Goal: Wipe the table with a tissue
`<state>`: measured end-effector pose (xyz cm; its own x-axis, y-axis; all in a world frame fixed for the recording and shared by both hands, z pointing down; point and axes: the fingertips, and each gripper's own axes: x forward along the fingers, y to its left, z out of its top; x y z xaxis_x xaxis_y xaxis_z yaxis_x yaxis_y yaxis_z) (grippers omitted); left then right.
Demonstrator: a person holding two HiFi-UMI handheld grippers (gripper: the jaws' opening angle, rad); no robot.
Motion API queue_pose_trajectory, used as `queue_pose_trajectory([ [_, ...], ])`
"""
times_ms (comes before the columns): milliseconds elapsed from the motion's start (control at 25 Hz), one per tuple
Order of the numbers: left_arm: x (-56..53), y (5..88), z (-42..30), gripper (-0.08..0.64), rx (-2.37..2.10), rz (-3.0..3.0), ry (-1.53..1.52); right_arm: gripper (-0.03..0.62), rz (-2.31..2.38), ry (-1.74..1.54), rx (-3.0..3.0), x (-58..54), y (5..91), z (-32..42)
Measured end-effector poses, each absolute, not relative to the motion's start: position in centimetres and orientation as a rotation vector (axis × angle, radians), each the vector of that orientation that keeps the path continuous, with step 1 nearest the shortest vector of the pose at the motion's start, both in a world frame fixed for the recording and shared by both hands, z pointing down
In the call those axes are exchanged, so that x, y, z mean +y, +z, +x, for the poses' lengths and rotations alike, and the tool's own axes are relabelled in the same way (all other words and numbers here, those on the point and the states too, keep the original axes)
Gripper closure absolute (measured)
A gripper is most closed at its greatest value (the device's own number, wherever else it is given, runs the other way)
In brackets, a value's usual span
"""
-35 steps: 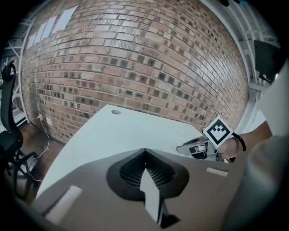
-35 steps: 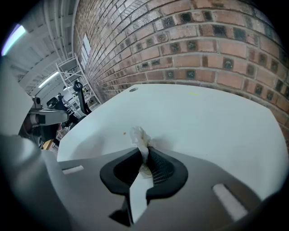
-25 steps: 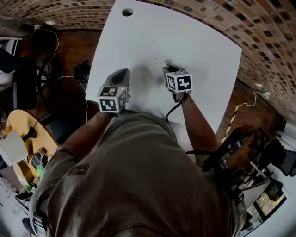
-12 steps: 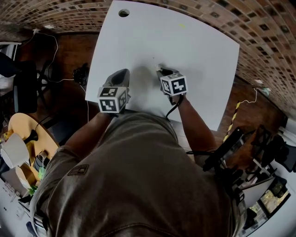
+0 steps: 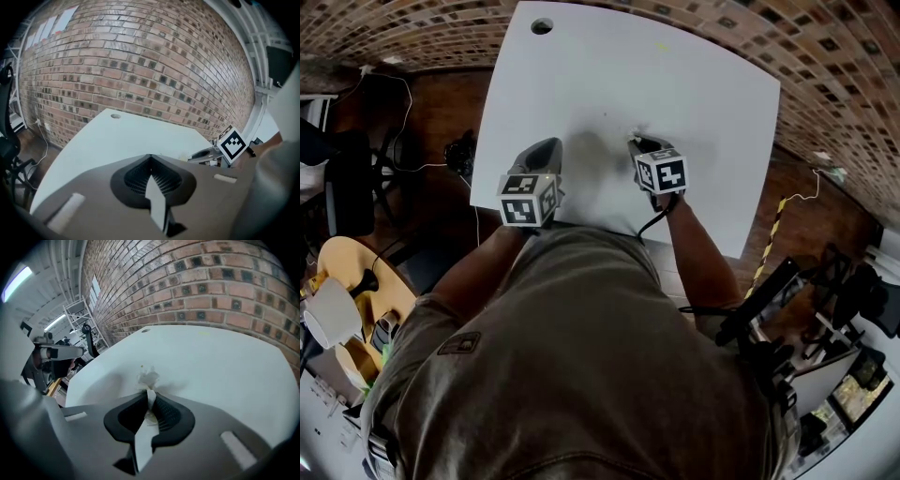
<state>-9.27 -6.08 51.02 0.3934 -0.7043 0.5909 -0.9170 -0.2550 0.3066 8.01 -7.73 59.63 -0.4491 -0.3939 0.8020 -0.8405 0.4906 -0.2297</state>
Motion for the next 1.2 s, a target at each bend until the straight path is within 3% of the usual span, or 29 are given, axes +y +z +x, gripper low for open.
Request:
queue_pose_trajectory([
  [200,-5.9,51.0,-9.3,0.558,-1.368,2.046,0.455,0.543,1.153,0.848,-1.999,-8.9,59.5,10.7],
  [560,-5.4,51.2,-11.2,0.558,-1.396,2.020,0.469,0.537,1.158,0.769,-2.036,-11.8,58.5,9.0],
  [800,-5.0,51.6,-12.2,0.558,-1.411,1.995,0.459,0.457,1.135,0.771,-2.115,-12.1,57.2,7.1],
  [1200,-4.8,52.0,-13.4,0.558,-1.446,1.955,0.461,0.428,0.961,0.641,-2.088,-12.2,58.8,3.3],
])
